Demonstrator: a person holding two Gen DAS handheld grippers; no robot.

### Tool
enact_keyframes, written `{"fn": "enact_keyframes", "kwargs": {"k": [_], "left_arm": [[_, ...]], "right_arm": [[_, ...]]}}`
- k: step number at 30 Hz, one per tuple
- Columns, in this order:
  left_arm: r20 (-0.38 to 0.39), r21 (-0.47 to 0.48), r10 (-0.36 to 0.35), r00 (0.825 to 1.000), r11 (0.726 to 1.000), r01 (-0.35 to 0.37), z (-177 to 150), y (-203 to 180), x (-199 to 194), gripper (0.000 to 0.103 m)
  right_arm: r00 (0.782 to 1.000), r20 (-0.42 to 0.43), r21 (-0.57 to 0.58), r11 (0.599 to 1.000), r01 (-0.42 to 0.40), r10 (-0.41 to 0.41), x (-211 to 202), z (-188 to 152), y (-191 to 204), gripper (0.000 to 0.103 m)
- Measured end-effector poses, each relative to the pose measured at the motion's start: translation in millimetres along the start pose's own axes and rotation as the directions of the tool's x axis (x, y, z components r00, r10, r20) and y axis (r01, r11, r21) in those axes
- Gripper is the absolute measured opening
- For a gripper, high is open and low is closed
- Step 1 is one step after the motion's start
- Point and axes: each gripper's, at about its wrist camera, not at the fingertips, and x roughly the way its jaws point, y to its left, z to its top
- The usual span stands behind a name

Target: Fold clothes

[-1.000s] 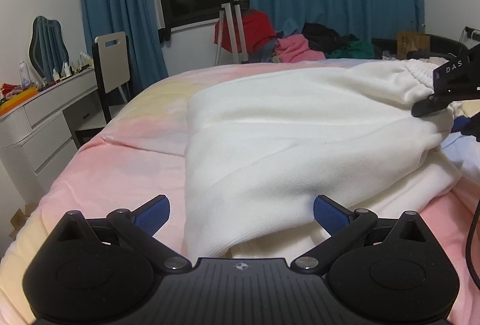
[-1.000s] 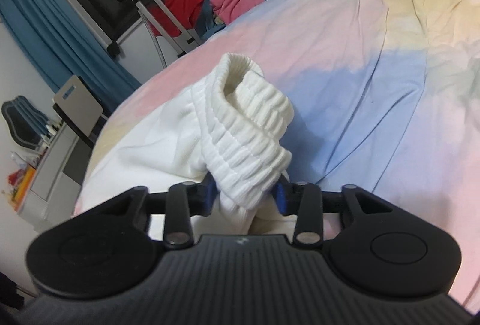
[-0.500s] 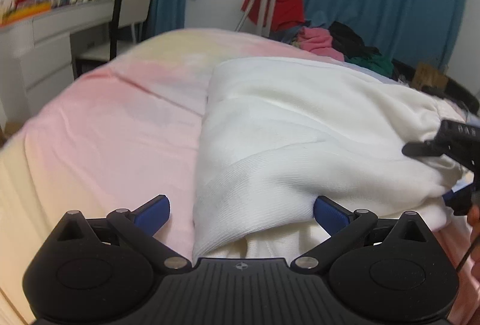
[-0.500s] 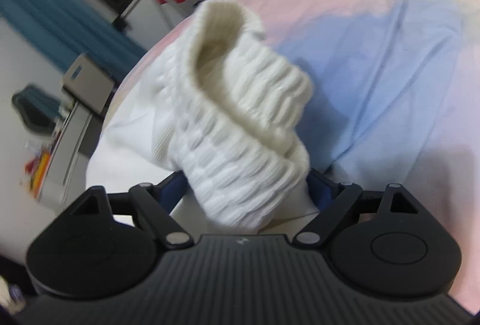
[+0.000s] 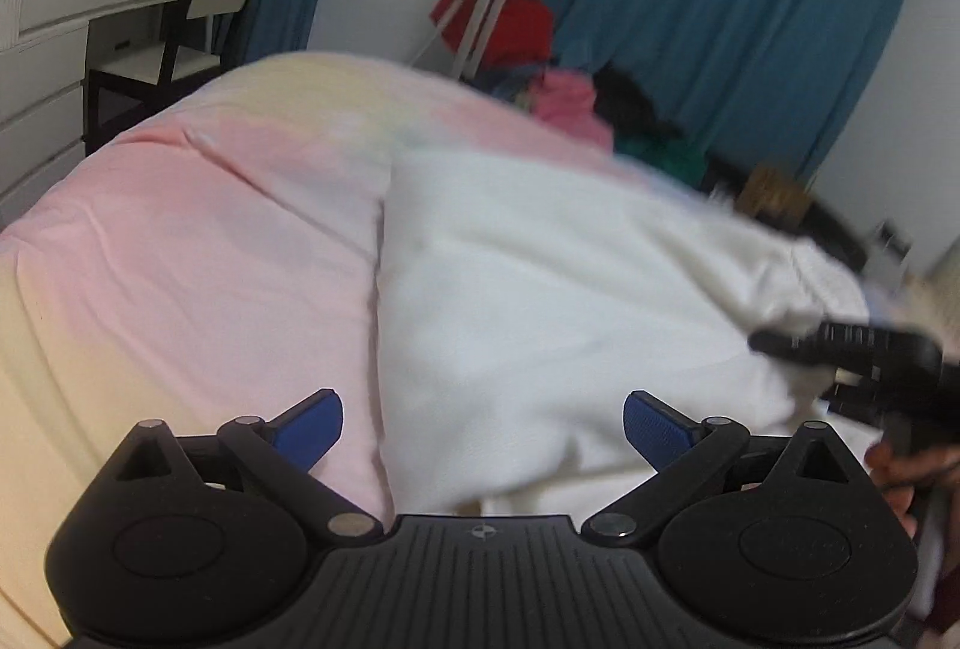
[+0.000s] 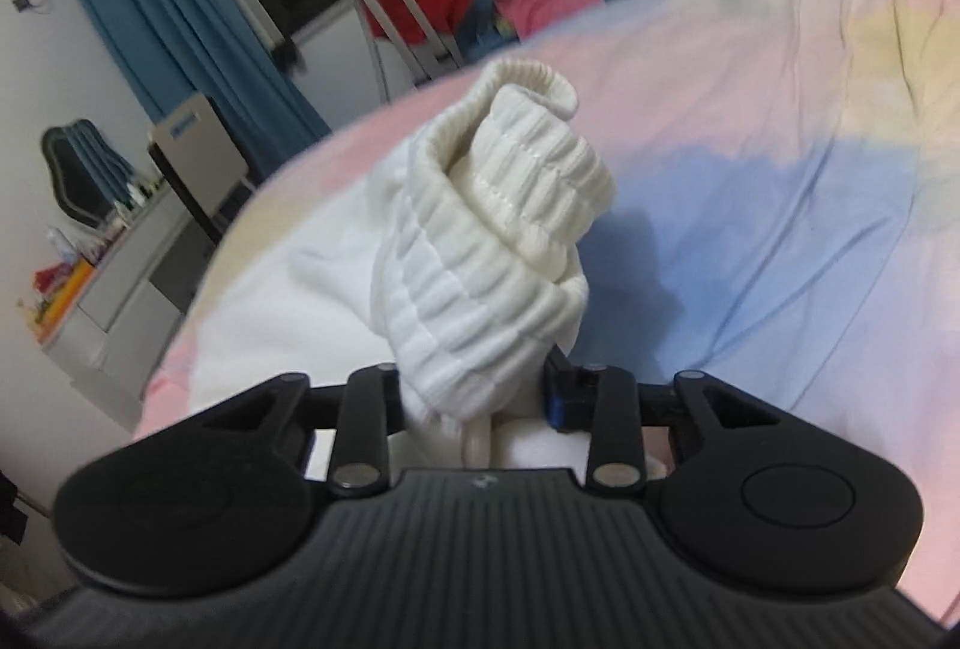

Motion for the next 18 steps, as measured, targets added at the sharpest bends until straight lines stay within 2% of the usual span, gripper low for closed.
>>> {"fn": "enact_keyframes", "kwargs": {"k": [3,6,9,12,15,17,18], "left_arm": [[0.005,-0.128,-0.007,1.000,0.992,0.008,8,20,14,0.101],[-0.051,-0.217,-0.028,0.998,0.976,0.016,12,34,44,0.099],[-0.122,-0.315,-0.127,0.984,0.946,0.083,11,44,72,0.098],[-0.132,-0.358,-0.160,0.978,0.928,0.103,8,51,84,0.096],[-0.121,-0.360,-0.172,0.978,0.925,0.118,9,51,81,0.080],[-0.118,-0.323,-0.132,0.984,0.942,0.088,11,47,76,0.060],[-0.115,-0.303,-0.110,0.987,0.950,0.071,11,46,73,0.055]], "right_arm": [[1.000,0.024,-0.023,1.000,-0.008,0.009,-3,2,5,0.035],[1.000,0.021,-0.020,1.000,0.004,-0.004,6,3,2,0.035],[1.000,0.012,0.009,1.000,-0.002,0.002,10,2,-6,0.035],[1.000,0.010,0.011,1.000,-0.002,0.002,12,2,-6,0.035],[1.000,0.012,0.011,1.000,0.003,-0.003,12,1,-5,0.035],[1.000,0.029,0.032,0.999,-0.004,0.003,8,2,-5,0.035],[0.999,0.039,0.043,0.999,-0.009,0.007,5,1,-3,0.034]]}}
